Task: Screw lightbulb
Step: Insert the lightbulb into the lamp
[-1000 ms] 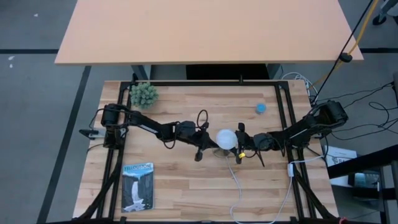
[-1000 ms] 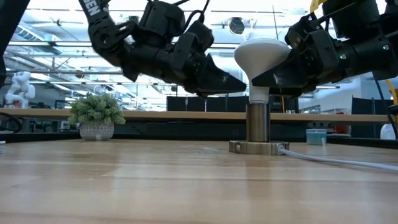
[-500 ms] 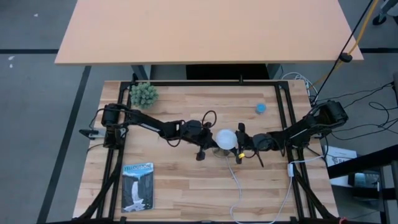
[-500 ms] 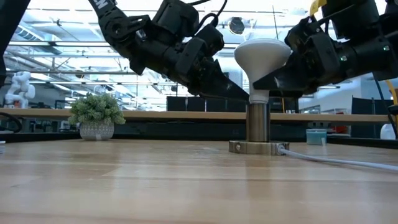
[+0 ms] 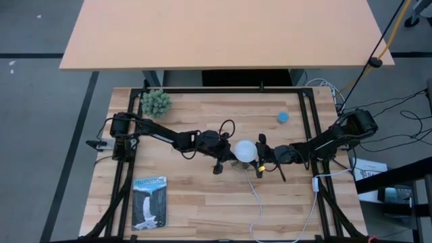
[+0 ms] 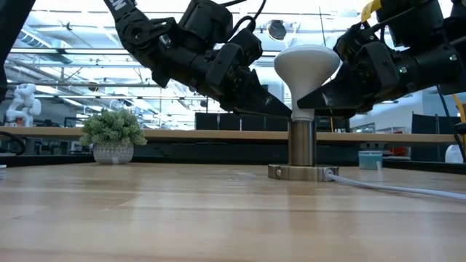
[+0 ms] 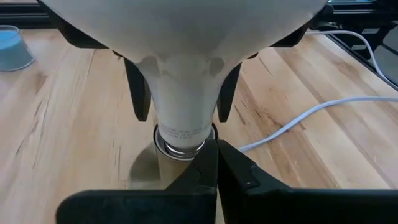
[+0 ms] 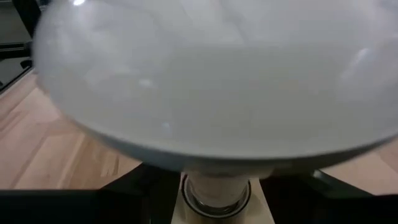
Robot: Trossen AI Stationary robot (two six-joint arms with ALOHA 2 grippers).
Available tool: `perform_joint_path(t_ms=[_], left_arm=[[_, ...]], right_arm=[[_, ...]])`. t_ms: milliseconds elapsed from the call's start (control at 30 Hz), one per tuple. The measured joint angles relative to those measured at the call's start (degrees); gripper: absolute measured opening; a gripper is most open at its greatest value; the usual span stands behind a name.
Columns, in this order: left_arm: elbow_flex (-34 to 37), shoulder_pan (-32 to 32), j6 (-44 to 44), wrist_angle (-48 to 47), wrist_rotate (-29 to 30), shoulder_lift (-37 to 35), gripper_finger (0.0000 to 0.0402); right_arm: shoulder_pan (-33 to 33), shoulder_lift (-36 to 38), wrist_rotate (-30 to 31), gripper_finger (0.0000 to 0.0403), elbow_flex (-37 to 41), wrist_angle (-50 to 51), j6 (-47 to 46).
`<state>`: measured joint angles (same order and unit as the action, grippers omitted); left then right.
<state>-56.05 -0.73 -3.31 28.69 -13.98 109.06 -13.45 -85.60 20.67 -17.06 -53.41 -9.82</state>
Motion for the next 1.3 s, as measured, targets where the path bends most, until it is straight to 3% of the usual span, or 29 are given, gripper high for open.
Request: perform_joint_path(t_ms=[367, 1067, 1300], left_arm=[[0.0, 0.0, -0.22, 0.02, 1.11, 0.0, 0.0], [0.02, 0.0, -0.24, -0.75, 1.36, 0.02, 0.0], [0.03, 0.0, 0.0, -4.32, 1.35, 0.02, 0.0]], right_arm=[[-0.92, 0.58, 0.22, 0.0196, 0.0, 3.55, -1.5], [-0.92, 10.39, -0.02, 0.0196, 0.0, 16.91, -2.92], [-0.92, 16.23, 0.2, 0.0192, 0.0, 27.16, -5.74]])
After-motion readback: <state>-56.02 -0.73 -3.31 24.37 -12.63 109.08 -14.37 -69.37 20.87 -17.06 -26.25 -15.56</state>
